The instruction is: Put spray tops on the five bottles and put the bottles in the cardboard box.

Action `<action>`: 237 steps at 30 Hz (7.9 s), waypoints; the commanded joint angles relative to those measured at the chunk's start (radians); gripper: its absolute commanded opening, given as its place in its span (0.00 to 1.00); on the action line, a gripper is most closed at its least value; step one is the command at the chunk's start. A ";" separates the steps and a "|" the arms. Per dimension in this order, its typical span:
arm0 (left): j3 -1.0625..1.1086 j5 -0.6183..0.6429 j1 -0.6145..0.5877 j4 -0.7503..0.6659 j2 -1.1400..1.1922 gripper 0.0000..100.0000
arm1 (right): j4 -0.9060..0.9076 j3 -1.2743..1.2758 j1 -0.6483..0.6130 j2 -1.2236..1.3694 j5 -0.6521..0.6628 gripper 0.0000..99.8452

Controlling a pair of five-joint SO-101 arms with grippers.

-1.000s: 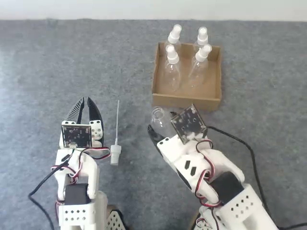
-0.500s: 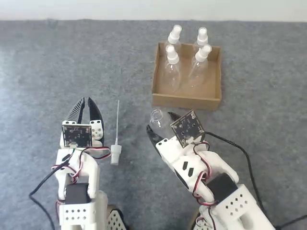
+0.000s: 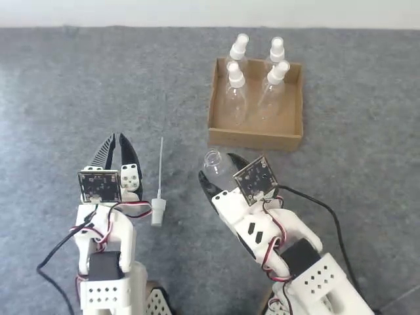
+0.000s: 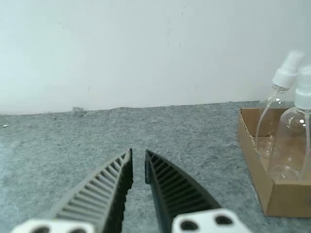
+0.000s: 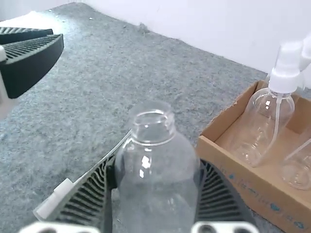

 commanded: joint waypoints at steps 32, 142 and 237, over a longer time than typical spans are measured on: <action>-0.094 0.008 0.430 0.091 -0.018 0.09 | -0.016 0.049 -0.105 -0.025 0.044 0.07; -0.710 -0.110 0.118 0.545 0.934 0.16 | -0.018 0.044 0.024 -0.025 0.074 0.07; -1.351 -0.114 -0.127 0.743 1.791 0.18 | -0.015 0.048 0.024 -0.025 0.077 0.07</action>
